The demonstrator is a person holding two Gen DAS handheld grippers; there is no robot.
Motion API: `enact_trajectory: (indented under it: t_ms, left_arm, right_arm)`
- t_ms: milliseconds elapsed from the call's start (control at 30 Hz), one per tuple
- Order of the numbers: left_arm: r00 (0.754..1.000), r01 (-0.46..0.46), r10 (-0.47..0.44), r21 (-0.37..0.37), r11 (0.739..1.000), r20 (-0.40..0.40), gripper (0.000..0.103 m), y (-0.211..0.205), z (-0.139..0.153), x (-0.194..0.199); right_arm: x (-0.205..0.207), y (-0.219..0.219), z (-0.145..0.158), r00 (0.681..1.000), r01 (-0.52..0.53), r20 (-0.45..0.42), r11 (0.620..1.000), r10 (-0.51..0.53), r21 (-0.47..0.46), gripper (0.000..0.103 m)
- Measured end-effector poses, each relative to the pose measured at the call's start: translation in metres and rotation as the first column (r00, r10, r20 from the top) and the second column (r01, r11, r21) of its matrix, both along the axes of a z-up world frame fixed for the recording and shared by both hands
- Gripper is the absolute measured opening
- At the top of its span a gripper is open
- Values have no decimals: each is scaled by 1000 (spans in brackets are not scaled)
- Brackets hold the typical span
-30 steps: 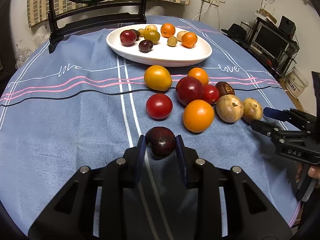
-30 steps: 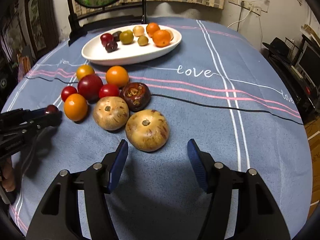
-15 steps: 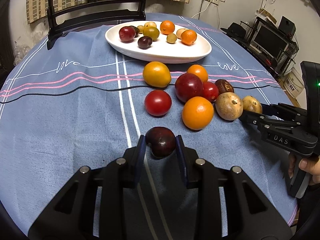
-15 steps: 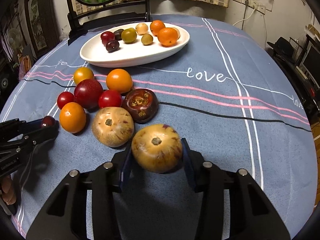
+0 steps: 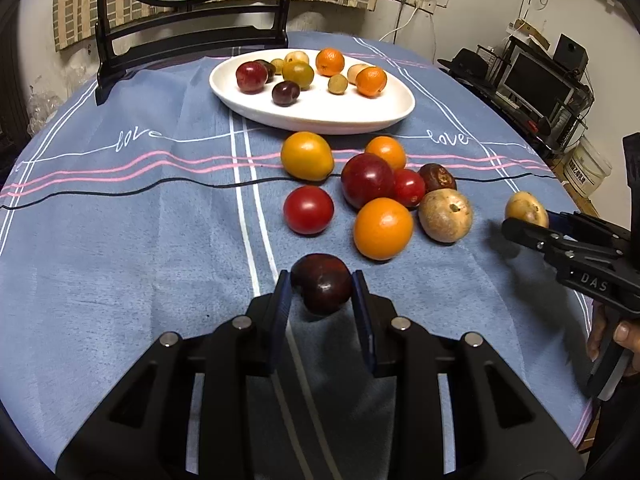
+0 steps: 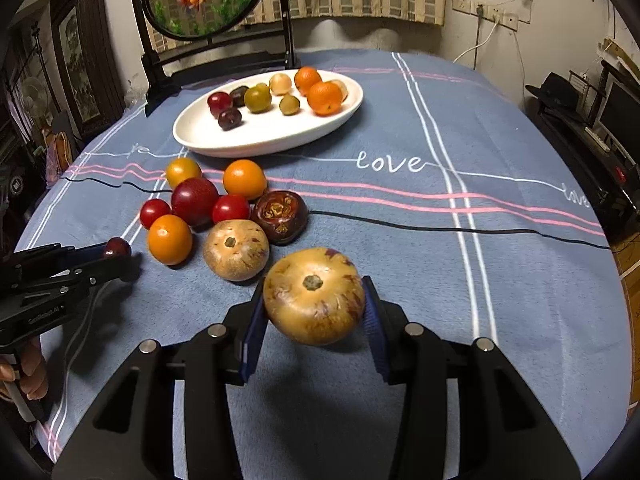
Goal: Organize fruits
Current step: 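Carry the dark plum and pale brown fruit over the white plate with both tools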
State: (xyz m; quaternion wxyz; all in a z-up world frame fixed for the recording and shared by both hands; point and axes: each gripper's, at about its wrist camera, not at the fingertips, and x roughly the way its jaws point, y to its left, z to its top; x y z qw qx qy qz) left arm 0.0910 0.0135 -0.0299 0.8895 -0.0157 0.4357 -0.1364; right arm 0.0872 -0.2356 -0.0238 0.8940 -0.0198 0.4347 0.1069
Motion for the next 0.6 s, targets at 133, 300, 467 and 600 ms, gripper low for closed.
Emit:
enact_trajectory:
  t_ms: [133,300,467,600]
  left_arm:
    - [1000,2,-2,2,1000,10,31,1,6,-5]
    - [1000,9,-9,-1,1000,29,31,1,20,-11]
    - [998,18,-19,10,1000,60,31,-1,37,-13]
    - [996,39,-40,11,999,80,31,-3,50,-12]
  right_arm:
    - [-6,-4,7,1000,2,18,1000,-2,11,45]
    - [-10,-5,15,999,-4,39,1000,3,21,45]
    - [-14,-2,24,998,-20,62,1000,19,24,45]
    - [-15,1,32,996,-31,80,999,29,22,45]
